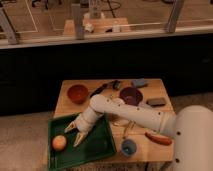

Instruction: Place apple in table surface

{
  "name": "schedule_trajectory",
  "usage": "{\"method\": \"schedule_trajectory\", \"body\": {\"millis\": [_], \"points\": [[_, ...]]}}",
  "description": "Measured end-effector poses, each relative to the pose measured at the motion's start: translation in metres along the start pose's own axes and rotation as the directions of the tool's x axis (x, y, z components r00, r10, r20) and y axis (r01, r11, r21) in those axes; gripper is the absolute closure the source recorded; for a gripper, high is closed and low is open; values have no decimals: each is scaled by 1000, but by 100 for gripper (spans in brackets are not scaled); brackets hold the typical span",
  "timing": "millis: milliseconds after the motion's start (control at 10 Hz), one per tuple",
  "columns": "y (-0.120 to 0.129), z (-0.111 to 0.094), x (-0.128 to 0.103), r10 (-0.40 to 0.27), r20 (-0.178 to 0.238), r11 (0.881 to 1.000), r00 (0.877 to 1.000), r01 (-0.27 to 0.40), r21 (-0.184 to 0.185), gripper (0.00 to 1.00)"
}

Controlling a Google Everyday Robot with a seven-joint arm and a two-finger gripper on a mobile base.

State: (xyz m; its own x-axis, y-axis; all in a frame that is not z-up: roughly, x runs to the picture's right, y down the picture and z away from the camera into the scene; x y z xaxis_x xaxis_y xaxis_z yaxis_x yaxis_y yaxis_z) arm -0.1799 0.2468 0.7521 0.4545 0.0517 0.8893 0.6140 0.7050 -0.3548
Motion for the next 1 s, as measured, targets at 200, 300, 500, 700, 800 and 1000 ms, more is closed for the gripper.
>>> {"method": "schedule_trajectory", "body": {"millis": [200,300,500,700,800,1000], "points": [[1,6,5,59,0,998,998,-59,-18,40],[1,9,7,71,3,997,997,-71,-27,40],[1,16,7,81,9,996,997,-81,-40,40],[-2,25,4,86,18,995,996,-85,-58,40],[-4,30,2,90,26,994,996,-88,-65,40],[-6,36,2,99,39,992,994,-96,-76,40]]}}
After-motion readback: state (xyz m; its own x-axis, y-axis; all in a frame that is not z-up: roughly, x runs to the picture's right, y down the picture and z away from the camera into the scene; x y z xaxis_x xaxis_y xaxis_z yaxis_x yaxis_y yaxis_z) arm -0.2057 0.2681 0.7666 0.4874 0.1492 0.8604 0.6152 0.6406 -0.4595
